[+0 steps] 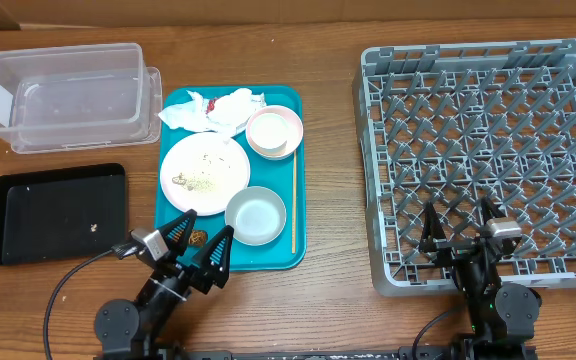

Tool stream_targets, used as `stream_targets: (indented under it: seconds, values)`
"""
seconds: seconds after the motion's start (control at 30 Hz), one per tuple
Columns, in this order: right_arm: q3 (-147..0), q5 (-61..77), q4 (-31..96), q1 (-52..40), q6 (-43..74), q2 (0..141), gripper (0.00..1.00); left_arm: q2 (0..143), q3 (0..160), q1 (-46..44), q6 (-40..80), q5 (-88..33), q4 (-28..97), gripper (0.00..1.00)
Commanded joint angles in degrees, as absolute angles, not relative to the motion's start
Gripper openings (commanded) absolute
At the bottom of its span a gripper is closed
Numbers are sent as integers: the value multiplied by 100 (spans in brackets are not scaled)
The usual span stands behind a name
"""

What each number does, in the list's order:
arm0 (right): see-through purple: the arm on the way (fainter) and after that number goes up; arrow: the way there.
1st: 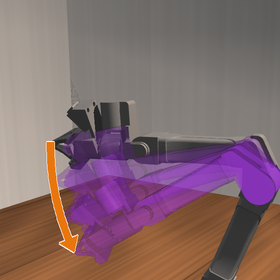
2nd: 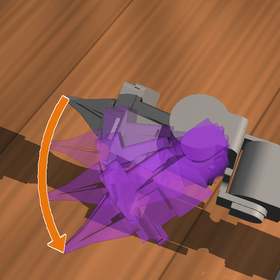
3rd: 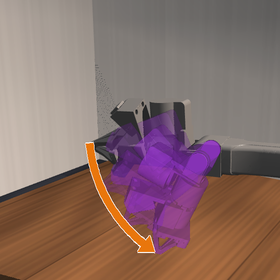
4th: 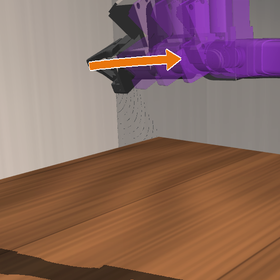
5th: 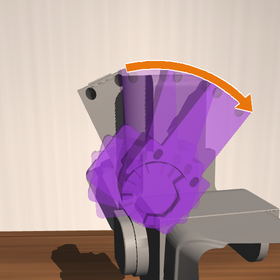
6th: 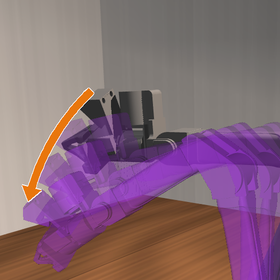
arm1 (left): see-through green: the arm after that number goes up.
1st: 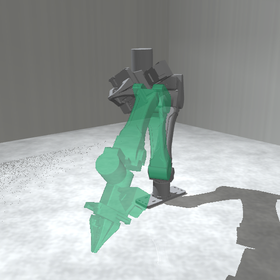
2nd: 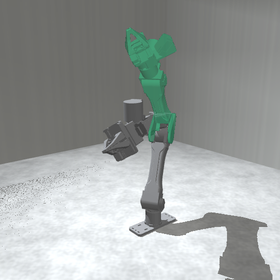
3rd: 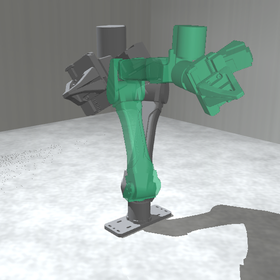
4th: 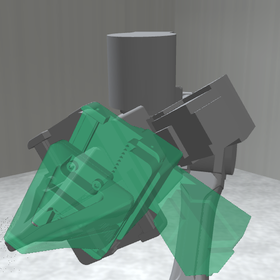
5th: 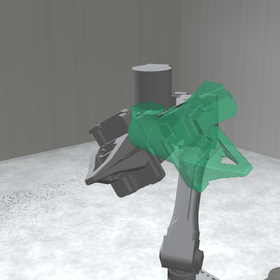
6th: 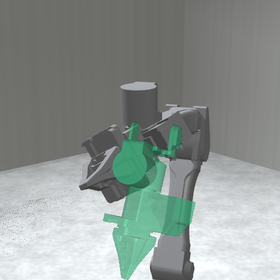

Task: Sort waste into correct bins and load items into the dishwasher
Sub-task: 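Reach left gripper to the brown food scrap on the teal tray and grasp it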

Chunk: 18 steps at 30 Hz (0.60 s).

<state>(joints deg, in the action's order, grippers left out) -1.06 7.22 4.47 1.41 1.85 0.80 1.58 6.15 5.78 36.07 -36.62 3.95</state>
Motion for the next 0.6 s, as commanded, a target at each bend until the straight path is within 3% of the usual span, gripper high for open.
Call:
stream_targets:
  seconds: [0.0,0.17,0.33,0.57]
  values:
    - [-47,718,416,163,167,16,100,582,1483,633,3251,-3398,1133,100]
    - [-47,718,416,163,167,16,100,2309,2899,631,2443,-2491,2912,100]
    - [-47,718,416,163,167,16,100,4543,4134,631,1796,-2512,4289,100]
    - [-47,718,419,163,167,16,100,6790,4622,631,1798,-2598,5205,100]
